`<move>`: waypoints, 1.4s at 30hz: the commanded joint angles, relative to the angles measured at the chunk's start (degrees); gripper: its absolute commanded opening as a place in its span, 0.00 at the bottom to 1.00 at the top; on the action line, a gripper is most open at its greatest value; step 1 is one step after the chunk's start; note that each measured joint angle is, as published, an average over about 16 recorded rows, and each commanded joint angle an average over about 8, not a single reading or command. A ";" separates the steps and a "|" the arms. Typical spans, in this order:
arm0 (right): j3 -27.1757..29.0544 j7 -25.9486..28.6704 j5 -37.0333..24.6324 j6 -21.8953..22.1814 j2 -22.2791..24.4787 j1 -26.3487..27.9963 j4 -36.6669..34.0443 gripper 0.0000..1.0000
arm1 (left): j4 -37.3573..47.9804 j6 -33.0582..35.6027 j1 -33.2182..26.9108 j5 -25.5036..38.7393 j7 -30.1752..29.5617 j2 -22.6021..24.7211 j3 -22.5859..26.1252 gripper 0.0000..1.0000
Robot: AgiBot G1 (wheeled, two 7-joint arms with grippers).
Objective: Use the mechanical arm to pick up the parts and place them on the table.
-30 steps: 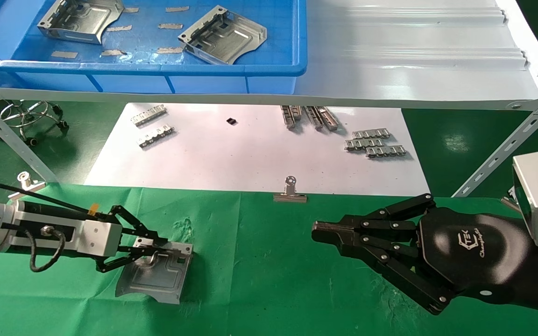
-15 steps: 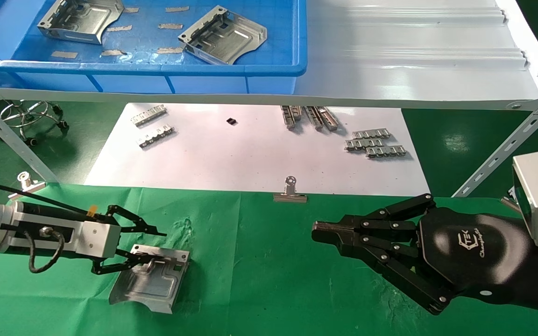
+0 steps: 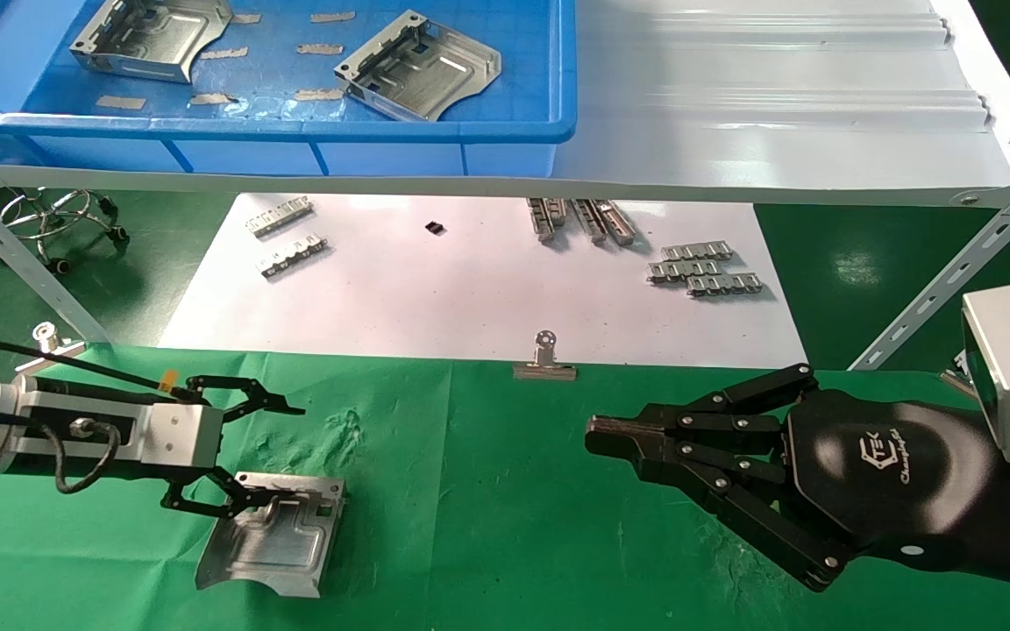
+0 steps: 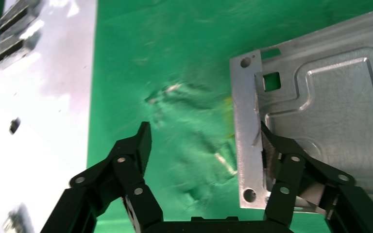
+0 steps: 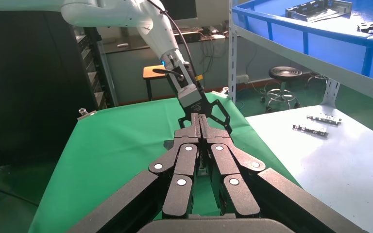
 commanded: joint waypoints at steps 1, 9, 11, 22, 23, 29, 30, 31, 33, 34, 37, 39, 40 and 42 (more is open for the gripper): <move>0.00 0.00 0.00 0.00 0.00 0.00 0.00 0.00 | 0.58 -0.38 0.10 -0.51 -0.61 0.01 -0.36 1.00; 0.00 0.00 0.00 0.00 0.00 0.00 0.00 0.00 | 0.50 -1.16 0.65 -1.67 0.07 -0.12 -1.17 1.00; 0.00 0.00 0.00 0.00 0.00 0.00 0.00 0.00 | 0.32 -1.19 0.82 -1.63 0.45 -0.11 -1.14 1.00; 0.00 0.00 0.00 0.00 0.00 0.00 0.00 0.00 | -1.31 5.10 0.71 -3.88 -1.91 -1.62 -2.61 1.00; 0.00 0.00 0.00 0.00 0.00 0.00 0.00 0.02 | -1.96 5.75 0.90 -4.36 -3.04 -1.91 -2.84 1.00; 0.00 0.00 0.00 0.00 0.00 0.00 0.00 0.70 | -8.27 7.28 3.32 -7.83 -11.55 -4.24 -4.04 1.00; 0.00 0.00 0.00 0.00 0.00 0.00 0.00 0.83 | -9.25 7.35 3.81 -8.33 -12.74 -4.56 -4.41 1.00; 0.00 0.00 0.00 0.00 0.00 0.00 0.00 0.93 | -10.11 7.38 4.26 -8.73 -13.78 -4.85 -4.80 1.00; 0.00 0.00 0.00 0.00 0.00 0.00 0.00 1.00 | -11.61 7.37 5.11 -9.25 -15.49 -5.26 -5.80 1.00; 0.00 0.00 0.00 0.00 0.00 0.00 0.00 1.00 | -12.01 7.33 5.45 -9.32 -16.08 -5.32 -6.44 1.00; 0.00 0.00 0.00 0.00 0.00 0.00 0.00 1.00 | -15.25 6.97 7.22 -10.15 -18.69 -6.20 -8.34 1.00; 0.00 0.00 0.00 0.00 0.00 0.00 0.00 1.00 | -17.46 6.73 8.43 -10.72 -20.47 -6.80 -9.64 1.00; 0.00 0.00 0.00 0.00 0.00 0.00 0.00 1.00 | -18.52 6.61 9.01 -10.99 -21.33 -7.09 -10.27 1.00; 0.00 0.00 0.00 0.00 0.00 0.00 0.00 1.00 | -20.74 6.37 10.23 -11.56 -23.12 -7.70 -11.57 1.00</move>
